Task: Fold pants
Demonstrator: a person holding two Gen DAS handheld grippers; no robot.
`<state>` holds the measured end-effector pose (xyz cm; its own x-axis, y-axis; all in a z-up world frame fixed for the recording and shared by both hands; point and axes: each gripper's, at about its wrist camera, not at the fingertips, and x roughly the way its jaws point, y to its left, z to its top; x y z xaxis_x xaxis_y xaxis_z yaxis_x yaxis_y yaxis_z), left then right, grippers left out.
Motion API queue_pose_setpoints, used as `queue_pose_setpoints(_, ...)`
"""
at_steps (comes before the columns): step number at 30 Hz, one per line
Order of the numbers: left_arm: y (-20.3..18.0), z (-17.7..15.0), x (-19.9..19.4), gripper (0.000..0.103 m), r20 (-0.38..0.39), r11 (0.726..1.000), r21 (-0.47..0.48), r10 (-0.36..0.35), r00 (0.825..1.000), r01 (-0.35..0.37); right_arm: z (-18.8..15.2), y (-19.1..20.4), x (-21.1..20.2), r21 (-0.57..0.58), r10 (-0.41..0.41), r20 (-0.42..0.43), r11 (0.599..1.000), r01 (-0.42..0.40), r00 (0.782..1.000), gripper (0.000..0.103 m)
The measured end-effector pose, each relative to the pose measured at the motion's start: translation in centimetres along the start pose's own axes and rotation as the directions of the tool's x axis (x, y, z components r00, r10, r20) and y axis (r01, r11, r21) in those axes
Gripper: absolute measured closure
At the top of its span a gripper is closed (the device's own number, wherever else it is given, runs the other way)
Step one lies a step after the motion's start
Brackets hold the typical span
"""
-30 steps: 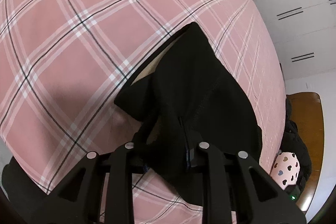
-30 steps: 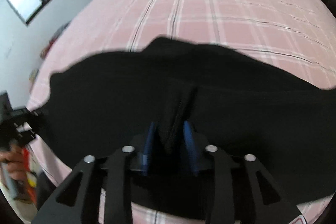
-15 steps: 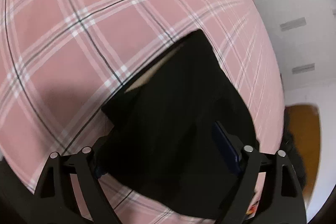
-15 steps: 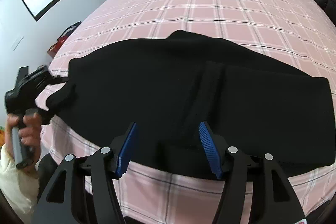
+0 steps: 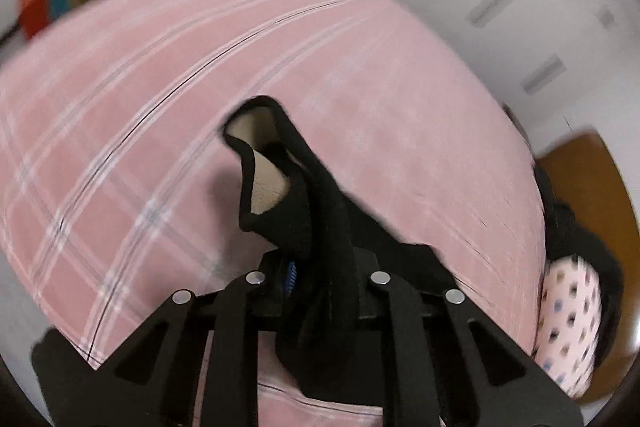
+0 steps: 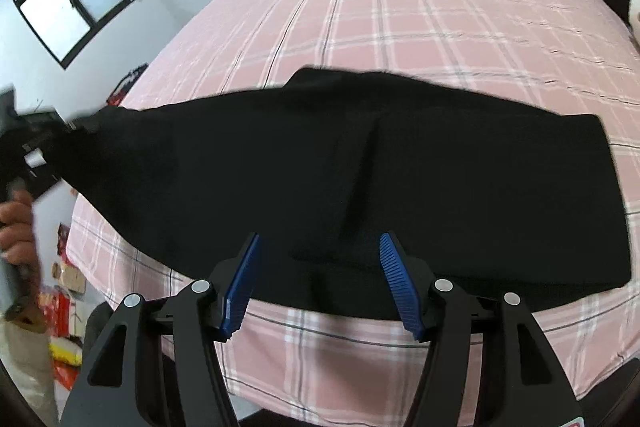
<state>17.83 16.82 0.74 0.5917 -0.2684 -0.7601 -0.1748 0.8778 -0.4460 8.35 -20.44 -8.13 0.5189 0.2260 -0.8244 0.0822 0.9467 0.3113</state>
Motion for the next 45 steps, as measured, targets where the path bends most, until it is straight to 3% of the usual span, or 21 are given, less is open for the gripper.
queue_pose_setpoints(3, -8.0, -1.6, -1.9, 0.083, 0.02, 0.984, 0.173, -0.049, 0.999, 0.045, 0.2, -2.6, -1.5, 0.058, -0.022, 0.04, 0.998, 0.019, 0.999, 0.039)
queue_pose_setpoints(4, -10.3, -2.6, -1.7, 0.074, 0.002, 0.973, 0.22, -0.067, 0.998, 0.065, 0.1, -3.5, -1.8, 0.082, -0.028, 0.047, 0.996, 0.025, 0.998, 0.039)
queue_pose_setpoints(5, -11.9, -3.5, -1.1, 0.061, -0.02, 0.966, 0.247, -0.078, 0.997, 0.08, 0.0, -4.9, -2.2, 0.116, -0.036, 0.051, 0.993, 0.029, 0.998, 0.038)
queue_pose_setpoints(6, -13.6, -5.0, 0.1, 0.021, -0.059, 0.958, 0.271, -0.081, 0.995, 0.094, -0.2, -6.0, -2.5, 0.148, -0.038, 0.049, 0.988, 0.031, 0.998, 0.038)
queue_pose_setpoints(7, -14.8, -6.7, 1.4, 0.006, -0.096, 0.956, 0.277, -0.074, 0.993, 0.098, -0.4, -7.0, -2.7, 0.176, -0.041, 0.045, 0.984, 0.032, 0.998, 0.038)
queue_pose_setpoints(11, -16.9, -12.7, 5.4, 0.006, -0.216, 0.944, 0.322, -0.009, 0.976, 0.08, -1.7, -10.7, -4.1, 0.256, -0.062, 0.038, 0.965, 0.05, 0.997, 0.038)
queue_pose_setpoints(14, -16.2, -14.7, 4.9, 0.005, -0.217, 0.943, 0.327, 0.008, 0.976, 0.065, -2.0, -11.8, -4.8, 0.276, -0.055, 0.041, 0.96, 0.042, 0.998, 0.037)
queue_pose_setpoints(20, -11.9, -13.2, 1.9, 0.005, -0.11, 0.923, 0.37, 0.155, 0.982, -0.105, 1.3, -9.0, -2.6, 0.257, 0.132, 0.033, 0.957, -0.136, 0.991, 0.035)
queue_pose_setpoints(25, -9.0, -12.4, 0.4, 0.005, -0.012, 0.875, 0.404, 0.296, 0.955, -0.267, 4.2, -4.4, 3.1, 0.22, 0.234, -0.077, 0.952, -0.213, 0.969, 0.033)
queue_pose_setpoints(29, -7.0, -11.9, -0.5, 0.005, 0.023, 0.838, 0.441, 0.347, 0.938, -0.321, 4.6, -2.9, 7.0, 0.261, 0.212, -0.161, 0.951, -0.165, 0.964, 0.033)
queue_pose_setpoints(33, -5.4, -11.7, -1.0, 0.005, 0.001, 0.848, 0.434, 0.339, 0.941, -0.306, 4.0, -2.8, 8.0, 0.315, 0.181, -0.143, 0.94, -0.129, 0.973, 0.033)
queue_pose_setpoints(34, -5.2, -11.7, -1.2, 0.005, -0.006, 0.852, 0.43, 0.333, 0.943, -0.298, 4.0, -2.6, 7.8, 0.319, 0.182, -0.137, 0.939, -0.131, 0.974, 0.035)
queue_pose_setpoints(39, -4.5, -12.3, -1.3, 0.005, -0.022, 0.857, 0.43, 0.326, 0.945, -0.285, 4.0, -1.8, 7.9, 0.328, 0.22, -0.132, 0.93, -0.167, 0.967, 0.065)
queue_pose_setpoints(45, -4.2, -13.2, -1.4, 0.005, -0.042, 0.859, 0.427, 0.33, 0.943, -0.282, 4.8, 0.7, 6.8, 0.268, 0.224, -0.103, 0.944, -0.19, 0.969, 0.077)
